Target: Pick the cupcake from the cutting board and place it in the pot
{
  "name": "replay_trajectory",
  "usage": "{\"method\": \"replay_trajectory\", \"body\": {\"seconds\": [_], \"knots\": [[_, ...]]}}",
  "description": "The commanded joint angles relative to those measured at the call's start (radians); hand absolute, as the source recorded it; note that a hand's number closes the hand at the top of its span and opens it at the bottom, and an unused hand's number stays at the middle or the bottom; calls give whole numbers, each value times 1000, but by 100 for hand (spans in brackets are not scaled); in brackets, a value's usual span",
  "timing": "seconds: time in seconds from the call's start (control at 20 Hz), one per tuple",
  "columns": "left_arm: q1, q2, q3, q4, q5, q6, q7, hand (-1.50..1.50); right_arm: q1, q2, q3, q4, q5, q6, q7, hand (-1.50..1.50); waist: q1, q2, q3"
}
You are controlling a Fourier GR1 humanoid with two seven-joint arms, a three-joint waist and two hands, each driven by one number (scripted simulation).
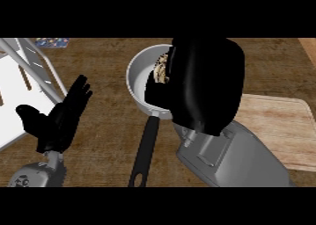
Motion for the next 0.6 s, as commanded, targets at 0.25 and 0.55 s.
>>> {"method": "replay_trajectory", "body": {"seconds": [0.25, 0.55], "knots": [[-14, -17, -15, -1, -23, 15, 1, 0, 40, 14, -82, 147, -152, -179, 231, -150, 14, 11, 3], [-41, -9, 4, 15, -8, 1, 16, 0, 96, 14, -97, 147, -271, -369, 207, -150, 15, 10, 3]]}}
